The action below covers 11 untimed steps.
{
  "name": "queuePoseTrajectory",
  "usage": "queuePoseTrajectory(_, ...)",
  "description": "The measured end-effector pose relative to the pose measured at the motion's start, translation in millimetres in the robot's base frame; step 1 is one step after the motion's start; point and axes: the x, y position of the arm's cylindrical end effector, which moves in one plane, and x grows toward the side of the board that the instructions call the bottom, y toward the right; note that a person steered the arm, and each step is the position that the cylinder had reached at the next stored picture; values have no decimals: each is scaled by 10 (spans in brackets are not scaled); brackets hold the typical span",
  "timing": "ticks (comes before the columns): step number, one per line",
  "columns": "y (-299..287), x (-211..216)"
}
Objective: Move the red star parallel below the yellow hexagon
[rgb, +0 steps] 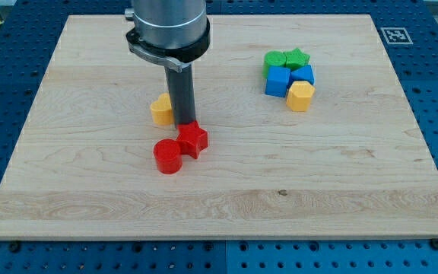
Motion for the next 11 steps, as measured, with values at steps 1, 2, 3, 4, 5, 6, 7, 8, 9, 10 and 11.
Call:
queuePoseTrajectory(1, -270, -10)
queuePoseTrajectory(2, -386, 119)
queuePoseTrajectory(3, -30, 282)
queuePoseTrajectory(4, 111, 298)
queuePoseTrajectory(5, 412, 321)
queuePoseTrajectory(6, 596, 325)
queuePoseTrajectory(7, 612, 530)
queuePoseTrajectory(8, 645, 566)
queuePoseTrajectory(9, 871, 634)
queuePoseTrajectory(10, 908, 639)
queuePoseTrajectory(11, 1170, 639)
